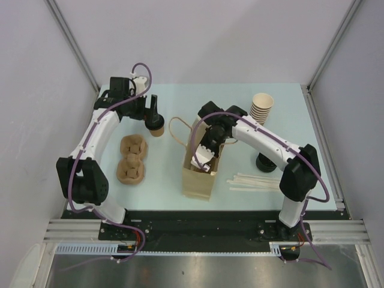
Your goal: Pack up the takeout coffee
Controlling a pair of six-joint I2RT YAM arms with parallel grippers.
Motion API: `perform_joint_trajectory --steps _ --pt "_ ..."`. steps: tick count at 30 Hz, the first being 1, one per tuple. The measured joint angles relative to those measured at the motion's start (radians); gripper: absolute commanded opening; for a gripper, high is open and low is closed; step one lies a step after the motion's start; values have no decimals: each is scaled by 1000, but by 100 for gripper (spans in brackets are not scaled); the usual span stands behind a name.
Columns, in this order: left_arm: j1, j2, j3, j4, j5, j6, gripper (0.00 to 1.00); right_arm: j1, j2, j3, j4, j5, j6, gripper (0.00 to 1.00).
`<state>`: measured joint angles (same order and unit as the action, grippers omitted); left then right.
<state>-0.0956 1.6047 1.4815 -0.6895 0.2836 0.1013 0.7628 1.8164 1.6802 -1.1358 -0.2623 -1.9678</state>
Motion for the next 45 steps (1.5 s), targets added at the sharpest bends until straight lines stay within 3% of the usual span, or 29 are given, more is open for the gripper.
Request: perform_joint_trajectory --steps 8,20,29,33,45 --pt "0 41 51 10 2 -7 99 0 -38 12 9 -4 32 34" --pt "0 115 150 -18 -21 -5 99 -27 -116 114 125 -43 229 79" --pt "0 230 218 -36 -39 -4 100 -45 -229 92 278 -74 390 94" --pt "0 272 245 -50 -53 -4 99 -50 -271 45 354 -91 464 100" --pt "1 351 288 -91 -40 5 100 -58 -338 12 495 -109 659 100"
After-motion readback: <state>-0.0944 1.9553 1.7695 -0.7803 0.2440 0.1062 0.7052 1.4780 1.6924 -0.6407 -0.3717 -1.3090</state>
